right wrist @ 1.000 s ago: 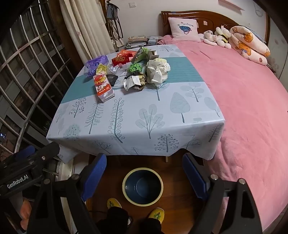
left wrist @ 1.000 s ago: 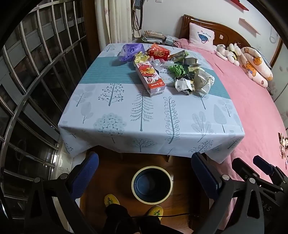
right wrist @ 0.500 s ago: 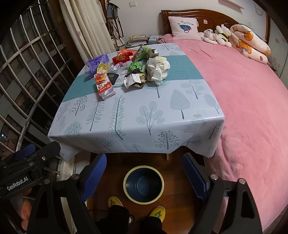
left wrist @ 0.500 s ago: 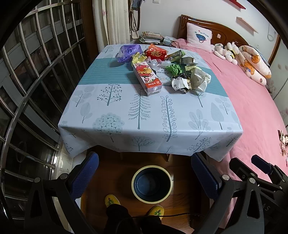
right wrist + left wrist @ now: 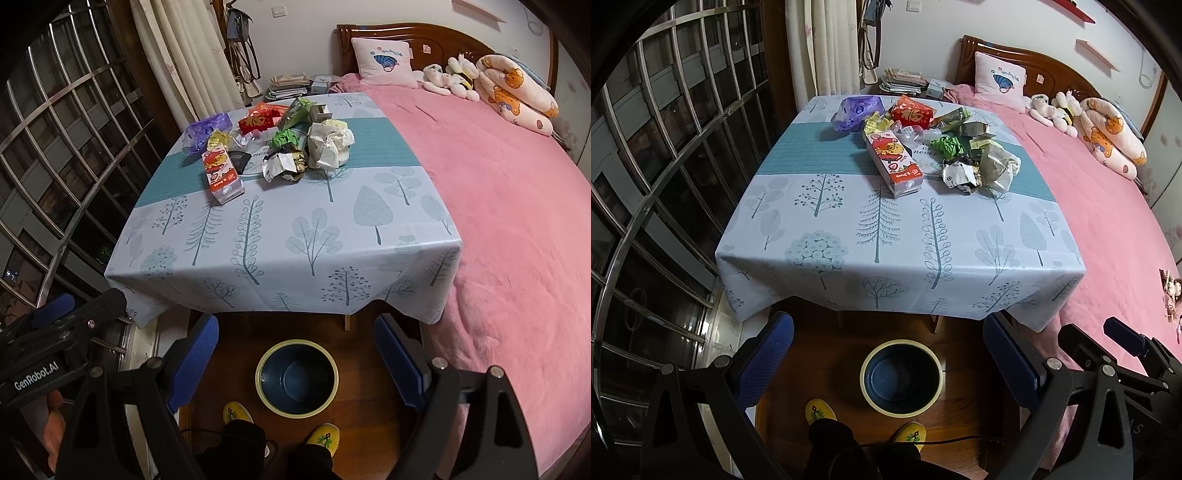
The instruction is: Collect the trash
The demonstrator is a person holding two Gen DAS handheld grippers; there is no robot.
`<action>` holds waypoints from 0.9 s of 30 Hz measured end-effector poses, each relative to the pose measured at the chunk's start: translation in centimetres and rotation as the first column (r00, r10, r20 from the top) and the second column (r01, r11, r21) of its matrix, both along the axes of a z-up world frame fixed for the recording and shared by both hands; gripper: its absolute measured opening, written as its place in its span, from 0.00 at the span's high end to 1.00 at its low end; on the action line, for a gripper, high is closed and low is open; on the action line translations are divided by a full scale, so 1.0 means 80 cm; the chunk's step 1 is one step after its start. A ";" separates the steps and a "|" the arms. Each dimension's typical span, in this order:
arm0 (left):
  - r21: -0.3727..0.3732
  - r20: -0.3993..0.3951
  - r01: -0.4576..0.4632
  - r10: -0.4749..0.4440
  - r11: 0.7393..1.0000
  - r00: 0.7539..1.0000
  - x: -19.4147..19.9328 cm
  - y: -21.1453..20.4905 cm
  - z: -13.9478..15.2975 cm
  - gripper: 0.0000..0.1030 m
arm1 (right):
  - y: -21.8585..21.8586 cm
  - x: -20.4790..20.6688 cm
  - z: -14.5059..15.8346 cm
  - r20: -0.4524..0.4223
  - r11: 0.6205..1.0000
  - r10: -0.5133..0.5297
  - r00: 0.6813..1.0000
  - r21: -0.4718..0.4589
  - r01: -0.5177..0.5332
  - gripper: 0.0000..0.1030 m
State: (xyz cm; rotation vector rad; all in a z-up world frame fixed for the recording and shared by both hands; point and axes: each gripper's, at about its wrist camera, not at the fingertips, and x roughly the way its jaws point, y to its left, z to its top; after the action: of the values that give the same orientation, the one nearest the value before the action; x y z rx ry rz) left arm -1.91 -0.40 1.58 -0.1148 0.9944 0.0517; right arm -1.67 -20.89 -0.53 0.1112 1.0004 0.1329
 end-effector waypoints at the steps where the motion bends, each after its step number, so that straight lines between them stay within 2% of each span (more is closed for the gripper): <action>1: 0.000 0.002 0.000 0.000 1.000 1.000 -0.001 0.000 0.001 0.01 | 0.000 0.001 0.001 0.001 1.000 0.002 1.000 0.002 -0.002 0.16; 12: 0.023 0.025 -0.002 0.001 1.000 1.000 -0.001 -0.003 0.014 0.01 | -0.001 0.009 0.009 0.024 1.000 0.021 0.999 0.013 -0.022 0.16; 27: 0.053 0.016 -0.010 0.009 0.999 1.000 0.015 -0.008 0.019 0.01 | -0.010 0.033 0.018 0.065 0.999 0.023 0.998 0.025 -0.025 0.16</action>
State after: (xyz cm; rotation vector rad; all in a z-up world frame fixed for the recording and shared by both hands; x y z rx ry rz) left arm -0.74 -1.08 3.11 -0.0712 0.9761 0.0856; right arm 0.95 -21.66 0.89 0.1178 0.9357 0.1704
